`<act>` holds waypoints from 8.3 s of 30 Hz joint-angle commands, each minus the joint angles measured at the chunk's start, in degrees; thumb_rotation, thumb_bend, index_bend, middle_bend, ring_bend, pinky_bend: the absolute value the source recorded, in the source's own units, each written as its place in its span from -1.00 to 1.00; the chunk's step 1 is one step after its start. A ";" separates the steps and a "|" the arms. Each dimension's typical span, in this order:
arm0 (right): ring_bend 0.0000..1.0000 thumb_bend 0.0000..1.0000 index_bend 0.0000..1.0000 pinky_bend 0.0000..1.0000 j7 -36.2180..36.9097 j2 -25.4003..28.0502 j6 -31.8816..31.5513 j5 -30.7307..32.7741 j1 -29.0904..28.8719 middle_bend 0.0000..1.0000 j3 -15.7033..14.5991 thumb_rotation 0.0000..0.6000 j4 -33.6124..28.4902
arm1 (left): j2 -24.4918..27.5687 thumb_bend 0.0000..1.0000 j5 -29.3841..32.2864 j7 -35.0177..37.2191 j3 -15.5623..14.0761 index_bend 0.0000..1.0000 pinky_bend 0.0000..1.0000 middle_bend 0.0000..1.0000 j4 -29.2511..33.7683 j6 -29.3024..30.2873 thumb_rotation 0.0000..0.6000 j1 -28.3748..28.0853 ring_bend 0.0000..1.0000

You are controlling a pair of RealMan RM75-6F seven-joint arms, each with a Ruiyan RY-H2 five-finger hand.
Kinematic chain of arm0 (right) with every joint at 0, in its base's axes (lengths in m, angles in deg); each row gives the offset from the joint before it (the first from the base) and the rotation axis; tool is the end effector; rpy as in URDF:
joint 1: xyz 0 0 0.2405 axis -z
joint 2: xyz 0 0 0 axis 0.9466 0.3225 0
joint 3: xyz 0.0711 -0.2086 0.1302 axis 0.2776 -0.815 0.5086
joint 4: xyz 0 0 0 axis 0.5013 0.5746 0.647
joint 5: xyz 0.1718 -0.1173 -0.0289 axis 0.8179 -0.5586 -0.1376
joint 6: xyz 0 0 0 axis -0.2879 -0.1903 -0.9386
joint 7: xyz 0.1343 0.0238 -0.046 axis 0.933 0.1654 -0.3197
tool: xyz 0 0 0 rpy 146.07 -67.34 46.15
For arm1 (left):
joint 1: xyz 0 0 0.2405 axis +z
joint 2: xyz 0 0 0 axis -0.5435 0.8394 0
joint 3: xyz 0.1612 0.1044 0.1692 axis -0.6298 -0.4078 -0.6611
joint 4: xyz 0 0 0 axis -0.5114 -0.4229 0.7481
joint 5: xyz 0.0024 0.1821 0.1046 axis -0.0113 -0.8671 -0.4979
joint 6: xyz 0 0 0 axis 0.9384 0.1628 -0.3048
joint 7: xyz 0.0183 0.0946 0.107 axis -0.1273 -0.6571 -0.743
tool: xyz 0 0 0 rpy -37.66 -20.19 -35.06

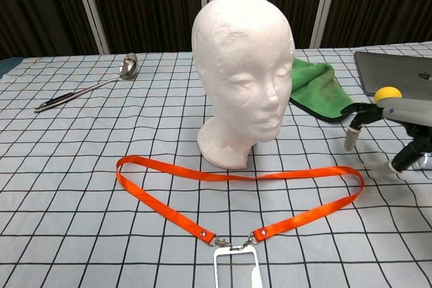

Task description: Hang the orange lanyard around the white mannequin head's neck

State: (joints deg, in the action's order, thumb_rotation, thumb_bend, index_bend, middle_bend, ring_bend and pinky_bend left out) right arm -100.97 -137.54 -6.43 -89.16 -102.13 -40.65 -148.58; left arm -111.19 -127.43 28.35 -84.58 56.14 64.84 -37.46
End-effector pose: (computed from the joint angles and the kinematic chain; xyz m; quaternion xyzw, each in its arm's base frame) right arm -0.2161 -0.2894 0.0153 0.6960 -0.5117 0.3010 0.4039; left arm -0.2750 0.1694 0.1457 -0.6005 -0.4167 -0.4089 0.5464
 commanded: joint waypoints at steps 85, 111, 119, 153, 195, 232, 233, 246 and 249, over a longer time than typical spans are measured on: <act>-1.00 -0.17 0.40 -1.00 -8.69 -5.13 -7.34 -5.66 -1.38 -0.96 -6.28 1.00 2.59 | -35.20 -0.13 32.88 -23.51 10.47 -0.10 -1.00 -1.00 -21.20 -34.17 1.00 -34.33 -1.00; -1.00 -0.16 0.40 -1.00 -8.83 -5.03 -7.14 -6.50 -1.47 -0.95 -6.00 1.00 2.35 | -37.17 -0.04 32.39 -20.96 8.58 0.32 -1.00 -1.00 -23.82 -32.25 1.00 -35.51 -1.00; -1.00 -0.16 0.40 -1.00 -8.02 -3.59 -7.86 -9.62 -0.83 -0.93 -7.15 1.00 1.23 | -34.84 -0.04 26.78 -18.65 6.75 0.46 -1.00 -1.00 -20.60 -29.04 1.00 -34.17 -1.00; -1.00 -0.16 0.39 -1.00 8.69 6.50 -32.49 -50.23 0.99 -0.91 -11.37 1.00 8.48 | -23.03 -0.04 -6.26 -3.21 1.66 0.54 -1.00 -1.00 -9.74 -8.60 1.00 -29.81 -1.00; -1.00 -0.14 0.41 -1.00 8.71 14.53 -17.50 18.63 -12.03 -0.84 22.55 1.00 -21.04 | -13.07 0.03 59.51 -26.16 28.53 0.36 -1.00 -1.00 8.94 -17.95 1.00 -45.65 -1.00; -1.00 -1.00 -1.00 -1.00 -6.21 12.98 -24.31 19.98 -15.48 -1.00 15.57 1.00 -11.50 | -7.61 -1.00 55.78 -15.93 21.46 -1.00 -1.00 -1.00 2.69 -23.84 1.00 -43.15 -1.00; -1.00 -1.00 -1.00 -1.00 -5.69 14.02 -24.21 18.61 -14.34 -1.00 14.71 1.00 -12.39 | -6.77 -1.00 53.49 -15.31 20.68 -1.00 -1.00 -1.00 3.13 -23.43 1.00 -42.09 -1.00; -1.00 0.14 -0.97 -1.00 6.83 23.61 -22.46 -4.62 2.80 -1.00 -2.16 1.00 -15.14 | 2.80 -1.00 30.83 -11.23 9.57 -1.00 -1.00 -1.00 11.23 -13.60 1.00 -28.02 -1.00; -1.00 0.36 -0.92 -1.00 10.56 23.92 -22.47 -11.11 5.99 -1.00 -5.91 1.00 -13.23 | 3.45 -1.00 26.36 -10.81 6.99 -1.00 -1.00 -1.00 12.10 -10.52 1.00 -24.85 -1.00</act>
State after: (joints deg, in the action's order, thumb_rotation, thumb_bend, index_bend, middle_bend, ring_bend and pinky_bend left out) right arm -95.08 -115.04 -29.37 -93.73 -100.52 -41.72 -163.54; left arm -109.08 -97.65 16.75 -74.99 66.77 51.51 -65.21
